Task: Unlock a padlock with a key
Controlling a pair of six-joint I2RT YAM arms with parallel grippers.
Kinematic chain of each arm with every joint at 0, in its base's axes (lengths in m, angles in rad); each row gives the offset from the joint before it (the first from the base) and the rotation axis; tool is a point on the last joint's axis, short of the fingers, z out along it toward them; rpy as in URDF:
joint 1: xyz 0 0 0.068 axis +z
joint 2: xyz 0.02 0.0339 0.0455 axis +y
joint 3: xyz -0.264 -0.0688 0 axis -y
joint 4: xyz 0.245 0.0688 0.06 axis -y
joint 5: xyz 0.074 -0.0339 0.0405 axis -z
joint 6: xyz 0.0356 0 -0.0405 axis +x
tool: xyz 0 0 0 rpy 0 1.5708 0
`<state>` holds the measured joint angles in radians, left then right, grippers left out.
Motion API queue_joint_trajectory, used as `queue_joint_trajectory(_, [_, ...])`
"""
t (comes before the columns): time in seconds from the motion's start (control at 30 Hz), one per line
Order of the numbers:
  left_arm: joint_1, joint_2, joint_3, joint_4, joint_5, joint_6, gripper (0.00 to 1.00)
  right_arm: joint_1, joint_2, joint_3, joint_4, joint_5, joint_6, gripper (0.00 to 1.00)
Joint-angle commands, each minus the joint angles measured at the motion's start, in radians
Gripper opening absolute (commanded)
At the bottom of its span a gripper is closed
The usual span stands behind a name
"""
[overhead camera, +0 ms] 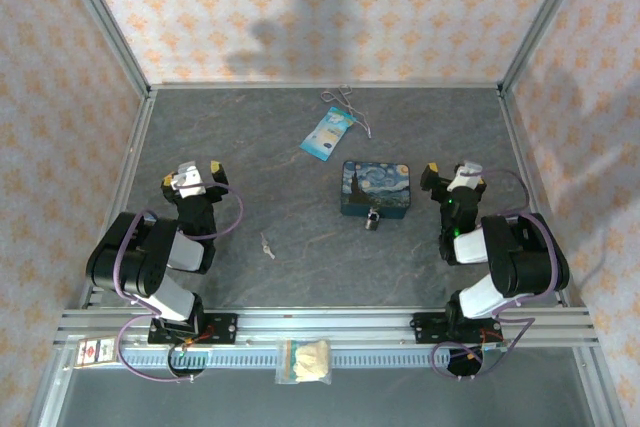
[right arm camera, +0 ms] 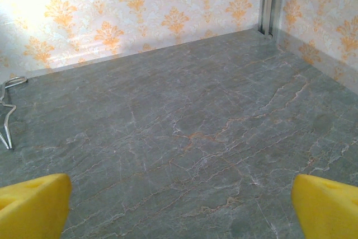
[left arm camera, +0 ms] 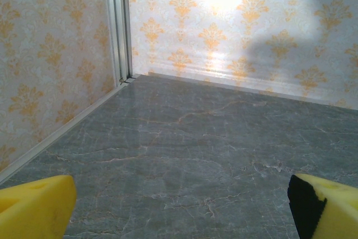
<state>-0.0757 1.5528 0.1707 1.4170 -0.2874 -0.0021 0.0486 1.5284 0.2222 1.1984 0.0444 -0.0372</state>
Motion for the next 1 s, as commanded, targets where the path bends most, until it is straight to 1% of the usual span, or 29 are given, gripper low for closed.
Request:
queue_joint_trajectory(0.0, [0.014, -0.008, 0.015, -0.009, 0.013, -0.013, 0.99, -0.004, -0.009, 0.008, 0.035, -0.004, 0.002, 1.0])
queue_joint_trajectory(0.27, [0.013, -0.007, 0.016, -0.01, 0.012, -0.015, 0.99, -0.004, -0.013, 0.002, 0.046, -0.003, 0.001, 1.0])
queue_joint_trajectory(0.33, [0.014, -0.009, 0.013, -0.003, 0.004, -0.013, 0.99, -0.002, -0.038, 0.01, 0.009, -0.01, -0.005, 1.0])
queue_joint_trajectory(0.4, [0.005, -0.037, 0.01, -0.01, -0.036, -0.013, 0.99, 0.009, -0.092, 0.04, -0.083, 0.015, -0.011, 1.0])
queue_joint_trajectory(0.43, [0.003, -0.063, 0.014, -0.062, -0.042, -0.014, 0.99, 0.013, -0.116, 0.057, -0.13, 0.031, -0.008, 1.0])
queue_joint_trajectory(0.47, [-0.007, -0.095, 0.029, -0.116, -0.075, -0.011, 0.99, 0.017, -0.14, 0.077, -0.187, 0.048, -0.003, 1.0])
queue_joint_trajectory(0.53, [-0.04, -0.174, 0.092, -0.279, -0.164, -0.001, 0.99, 0.026, -0.184, 0.116, -0.299, 0.09, 0.023, 1.0])
queue_joint_trajectory(0.57, [-0.055, -0.214, 0.131, -0.366, -0.188, 0.003, 0.99, 0.028, -0.207, 0.142, -0.365, 0.1, 0.056, 1.0])
queue_joint_trajectory(0.63, [-0.073, -0.267, 0.2, -0.475, -0.191, -0.015, 0.99, 0.03, -0.241, 0.193, -0.497, 0.091, 0.135, 1.0])
queue_joint_trajectory(0.7, [-0.086, -0.3, 0.268, -0.588, -0.178, -0.078, 0.99, 0.033, -0.262, 0.247, -0.637, 0.044, 0.231, 1.0])
queue_joint_trajectory(0.73, [-0.091, -0.309, 0.309, -0.661, -0.154, -0.135, 0.99, 0.034, -0.268, 0.287, -0.718, -0.009, 0.266, 0.99])
queue_joint_trajectory(0.8, [-0.095, -0.312, 0.378, -0.786, -0.081, -0.266, 0.99, 0.041, -0.266, 0.352, -0.851, -0.127, 0.307, 0.96])
queue_joint_trajectory(0.83, [-0.096, -0.306, 0.408, -0.843, -0.025, -0.334, 0.99, 0.046, -0.256, 0.385, -0.917, -0.189, 0.321, 0.95])
queue_joint_trajectory(0.9, [-0.103, -0.286, 0.448, -0.927, 0.061, -0.447, 0.99, 0.055, -0.223, 0.438, -1.012, -0.306, 0.317, 0.88])
queue_joint_trajectory(0.97, [-0.114, -0.265, 0.479, -1.002, 0.146, -0.525, 0.99, 0.069, -0.171, 0.492, -1.101, -0.412, 0.282, 0.82])
